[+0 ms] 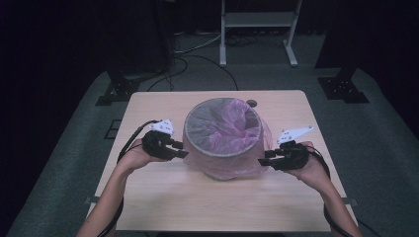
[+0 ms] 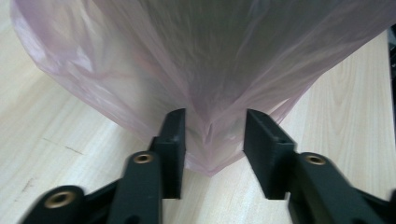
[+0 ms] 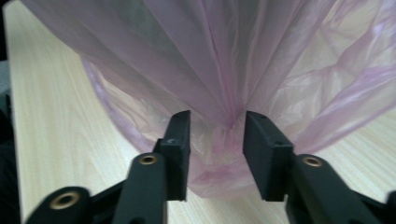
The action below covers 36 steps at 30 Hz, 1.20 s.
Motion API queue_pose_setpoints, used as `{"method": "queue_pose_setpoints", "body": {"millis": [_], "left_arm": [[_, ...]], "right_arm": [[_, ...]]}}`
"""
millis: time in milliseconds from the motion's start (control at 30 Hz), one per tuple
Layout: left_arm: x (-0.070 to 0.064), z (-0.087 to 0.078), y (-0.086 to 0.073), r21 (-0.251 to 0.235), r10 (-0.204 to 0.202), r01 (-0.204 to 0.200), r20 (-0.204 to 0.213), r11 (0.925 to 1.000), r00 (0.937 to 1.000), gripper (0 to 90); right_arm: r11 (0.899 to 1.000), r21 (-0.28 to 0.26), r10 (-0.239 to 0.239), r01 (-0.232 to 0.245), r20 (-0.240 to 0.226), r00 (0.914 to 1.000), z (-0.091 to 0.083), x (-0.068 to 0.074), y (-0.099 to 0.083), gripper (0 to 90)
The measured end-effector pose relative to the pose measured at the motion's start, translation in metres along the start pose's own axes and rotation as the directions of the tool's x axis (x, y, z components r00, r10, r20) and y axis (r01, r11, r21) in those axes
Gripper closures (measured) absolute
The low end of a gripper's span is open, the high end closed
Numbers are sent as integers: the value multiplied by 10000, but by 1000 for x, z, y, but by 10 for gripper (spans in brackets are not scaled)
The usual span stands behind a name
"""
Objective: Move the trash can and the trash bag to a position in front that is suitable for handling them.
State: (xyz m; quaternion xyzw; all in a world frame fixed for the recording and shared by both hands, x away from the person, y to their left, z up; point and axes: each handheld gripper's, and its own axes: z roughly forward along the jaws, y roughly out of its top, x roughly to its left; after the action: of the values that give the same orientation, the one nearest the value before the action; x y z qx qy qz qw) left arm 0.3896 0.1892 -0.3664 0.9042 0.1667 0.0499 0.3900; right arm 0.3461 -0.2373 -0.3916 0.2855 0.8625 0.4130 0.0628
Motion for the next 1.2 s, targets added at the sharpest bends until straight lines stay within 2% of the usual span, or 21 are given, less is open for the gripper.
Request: {"method": "queue_pose_setpoints", "body": {"millis": [67,167,233,267,367,400,433,500,567,600,667,767,800,867,900,1033,1067,1167,1200], "left_arm": [[1,-4,1,-205,55,-55,-24,9998,10000,494],[3,-7,2,-376,61,-63,-58,9993,10000,478],[3,-7,3,-463,85,-86,-12,9989,10000,530],[2,-6,4,-445,120,-122,-46,9989,9999,530],[1,-2,5,-341,187,-194,-194,9992,9996,690],[0,1,4,-219,217,-223,-290,9995,9993,794],[0,1,4,-219,217,-223,-290,9995,9993,829],[-1,5,2,-108,220,-224,-320,9997,9992,893],[-1,6,2,-85,200,-202,-254,9998,9995,899],[-1,8,0,-58,147,-148,-211,9999,9997,900],[-1,9,-1,-41,152,-153,-170,9999,9997,900],[-1,10,-3,-20,80,-80,-103,10000,9999,893],[-1,9,-4,6,-67,67,-134,10000,9999,730],[-2,8,-5,15,-70,70,-85,10000,9999,697],[-2,6,-4,38,-82,83,-141,10000,9999,621],[-3,2,-3,-3,-126,126,-154,9999,9998,533],[-4,1,-3,19,-131,131,-121,9999,9998,508],[-6,0,-3,100,-93,94,-72,9999,9999,473],[-7,0,-3,208,-165,164,6,9996,9999,425]], "right_arm": [[9998,-216,-3,3,2,10000,-6,0,1,554],[9995,-324,-57,56,-14,10000,-11,0,3,541],[9991,-403,-128,128,10,9999,-13,1,5,544],[9989,-424,-179,179,9,9998,-13,2,7,577],[9985,-469,-281,289,175,9995,-11,5,12,658],[9986,-440,-289,300,261,9992,-9,7,14,694],[9986,-440,-289,300,261,9992,-9,7,14,694],[9988,-382,-297,308,293,9991,-5,8,17,803],[9988,-343,-335,346,340,9989,-4,8,17,812],[9990,-290,-342,353,346,9988,-2,8,18,862],[9991,-274,-317,326,329,9990,-1,8,18,866],[9991,-264,-320,328,306,9990,0,8,18,825],[9993,-275,-254,255,60,9997,-1,7,17,714],[9992,-295,-270,272,48,9996,-2,7,17,689],[9993,-294,-233,234,51,9997,-7,7,16,652],[9991,-366,-218,217,-4,9998,-18,7,16,627],[9989,-438,-161,156,-115,9998,-26,7,18,628],[9988,-467,-180,170,-204,9996,-34,8,21,638],[9983,-511,-278,262,-316,9991,-41,10,25,639]]}}
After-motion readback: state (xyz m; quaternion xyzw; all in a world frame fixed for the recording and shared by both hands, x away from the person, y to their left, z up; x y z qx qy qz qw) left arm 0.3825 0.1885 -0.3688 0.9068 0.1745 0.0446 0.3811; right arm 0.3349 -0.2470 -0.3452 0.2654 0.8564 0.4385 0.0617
